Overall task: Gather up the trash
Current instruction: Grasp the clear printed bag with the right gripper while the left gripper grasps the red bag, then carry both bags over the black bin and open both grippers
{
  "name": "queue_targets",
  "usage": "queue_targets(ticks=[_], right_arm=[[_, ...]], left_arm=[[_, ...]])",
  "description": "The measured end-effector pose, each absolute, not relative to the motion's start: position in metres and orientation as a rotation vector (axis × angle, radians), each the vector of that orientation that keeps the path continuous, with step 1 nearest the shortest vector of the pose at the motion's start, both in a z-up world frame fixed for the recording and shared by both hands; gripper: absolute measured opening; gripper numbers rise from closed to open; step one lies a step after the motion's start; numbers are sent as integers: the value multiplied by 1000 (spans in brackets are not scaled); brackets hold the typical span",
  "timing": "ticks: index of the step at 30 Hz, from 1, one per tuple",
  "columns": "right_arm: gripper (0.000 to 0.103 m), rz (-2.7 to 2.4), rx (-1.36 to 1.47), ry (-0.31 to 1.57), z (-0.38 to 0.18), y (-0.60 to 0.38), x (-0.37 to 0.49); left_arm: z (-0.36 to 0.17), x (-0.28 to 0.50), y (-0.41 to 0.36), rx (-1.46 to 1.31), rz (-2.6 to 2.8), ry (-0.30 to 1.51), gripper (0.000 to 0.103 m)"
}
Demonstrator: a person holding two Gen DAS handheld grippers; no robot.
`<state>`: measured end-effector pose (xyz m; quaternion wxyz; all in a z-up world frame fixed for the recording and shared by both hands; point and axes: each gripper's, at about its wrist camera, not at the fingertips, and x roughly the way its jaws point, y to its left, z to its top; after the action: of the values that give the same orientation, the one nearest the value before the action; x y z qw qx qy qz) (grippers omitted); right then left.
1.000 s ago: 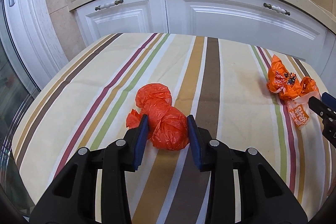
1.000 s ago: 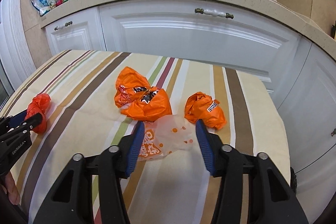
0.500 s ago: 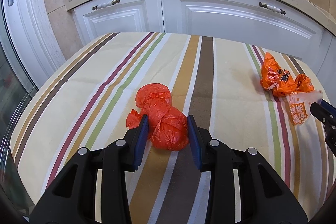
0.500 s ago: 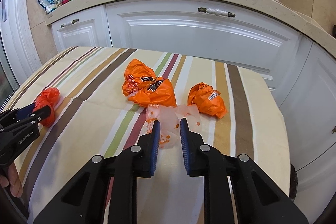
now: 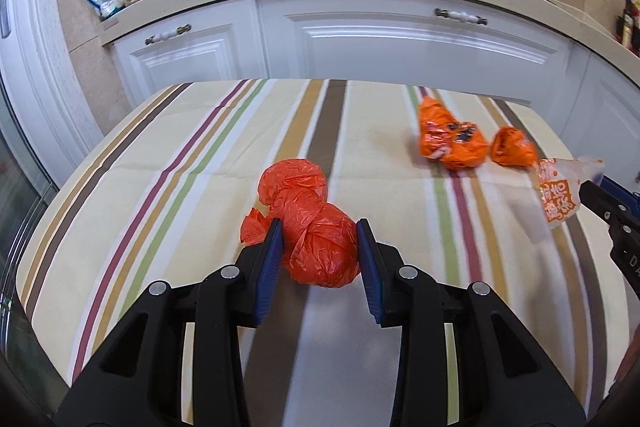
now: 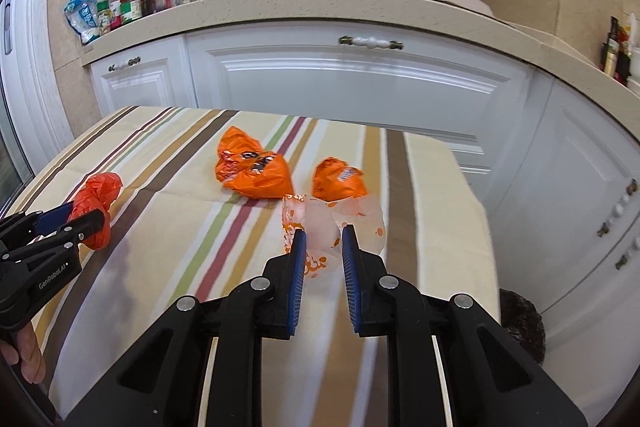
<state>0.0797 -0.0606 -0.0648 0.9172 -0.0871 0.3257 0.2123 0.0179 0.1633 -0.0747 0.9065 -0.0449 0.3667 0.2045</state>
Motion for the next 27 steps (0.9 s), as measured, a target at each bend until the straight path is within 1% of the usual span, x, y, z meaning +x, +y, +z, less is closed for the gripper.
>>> queue_targets(ticks=[12,27], right_arm=[[19,300,-119,646,-55,-135,61],[19,85,-11,618,-46,-248,44]], left_arm=[[-57,22,87,-27,268,717,35],[-41,37,-32,68,25,682,35]])
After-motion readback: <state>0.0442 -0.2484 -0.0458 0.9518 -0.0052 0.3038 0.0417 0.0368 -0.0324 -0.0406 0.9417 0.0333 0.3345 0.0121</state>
